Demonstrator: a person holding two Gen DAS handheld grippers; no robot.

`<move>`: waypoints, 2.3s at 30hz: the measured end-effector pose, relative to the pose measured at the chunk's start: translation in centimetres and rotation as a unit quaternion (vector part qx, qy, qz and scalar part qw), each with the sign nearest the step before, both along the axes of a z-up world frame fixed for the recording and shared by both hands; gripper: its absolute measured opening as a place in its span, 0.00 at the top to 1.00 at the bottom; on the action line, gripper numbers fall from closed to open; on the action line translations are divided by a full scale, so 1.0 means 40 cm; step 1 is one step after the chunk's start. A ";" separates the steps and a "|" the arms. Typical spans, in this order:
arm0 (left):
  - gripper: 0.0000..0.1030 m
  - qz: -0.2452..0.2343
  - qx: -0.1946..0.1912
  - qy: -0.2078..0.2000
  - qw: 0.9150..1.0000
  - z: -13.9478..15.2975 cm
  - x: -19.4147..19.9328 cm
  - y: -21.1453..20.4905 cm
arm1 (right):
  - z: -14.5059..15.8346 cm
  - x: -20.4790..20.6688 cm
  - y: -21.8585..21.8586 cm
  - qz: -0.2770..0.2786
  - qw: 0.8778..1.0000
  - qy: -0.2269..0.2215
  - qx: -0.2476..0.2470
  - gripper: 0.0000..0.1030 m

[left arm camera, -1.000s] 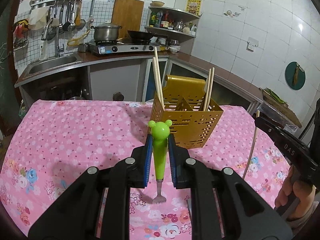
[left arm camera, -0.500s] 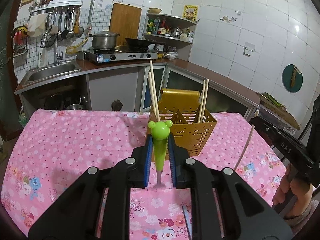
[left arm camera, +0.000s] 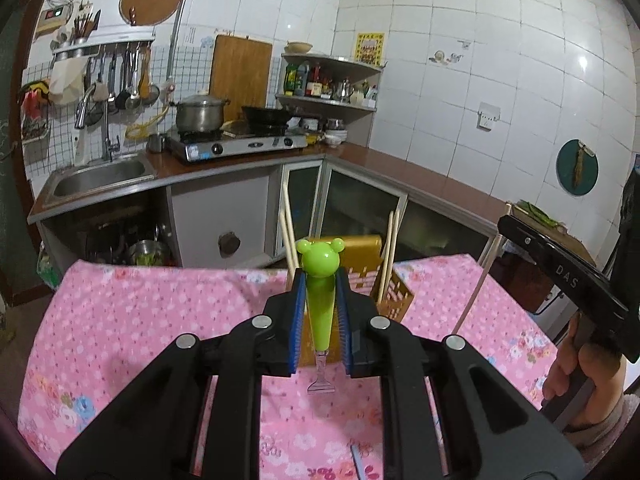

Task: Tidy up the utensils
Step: 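Lift the fork with the left tool while the right tool lifts the chopstick over the holder, then open both tools to drop the fork and chopstick into the yellow holder, then move the left tool to the light blue spoon while the right tool reaches the dark spoon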

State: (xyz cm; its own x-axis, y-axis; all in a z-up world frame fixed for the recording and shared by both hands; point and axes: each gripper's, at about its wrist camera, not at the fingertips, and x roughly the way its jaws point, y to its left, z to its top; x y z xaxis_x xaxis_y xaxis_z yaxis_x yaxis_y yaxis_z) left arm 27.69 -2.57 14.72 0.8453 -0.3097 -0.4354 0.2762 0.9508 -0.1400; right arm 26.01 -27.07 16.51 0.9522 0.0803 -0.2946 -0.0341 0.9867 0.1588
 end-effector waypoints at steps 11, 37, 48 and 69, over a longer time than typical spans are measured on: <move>0.87 0.004 0.011 -0.041 0.999 0.138 0.087 -0.044 | 0.181 0.076 -0.006 -0.004 0.998 -0.054 0.015 0.94; 0.86 -0.009 0.051 0.048 0.998 -0.161 0.338 -0.117 | -0.150 0.328 -0.003 0.027 0.999 0.039 0.009 0.94; 0.86 0.014 0.052 0.039 0.998 -0.176 0.306 -0.097 | -0.186 0.313 -0.004 0.027 0.999 0.033 0.006 0.93; 0.05 0.109 0.102 0.033 0.988 -0.197 -0.012 0.057 | -0.252 -0.007 0.013 -0.020 0.994 0.108 -0.028 0.25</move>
State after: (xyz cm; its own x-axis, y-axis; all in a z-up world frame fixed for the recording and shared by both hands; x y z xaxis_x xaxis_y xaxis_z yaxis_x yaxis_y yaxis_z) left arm 27.22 -0.30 6.85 0.8504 -0.0231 -0.5257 0.0577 0.9971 0.0495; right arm 25.71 -26.54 6.42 0.8685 0.0208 -0.4953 0.0351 0.9940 0.1034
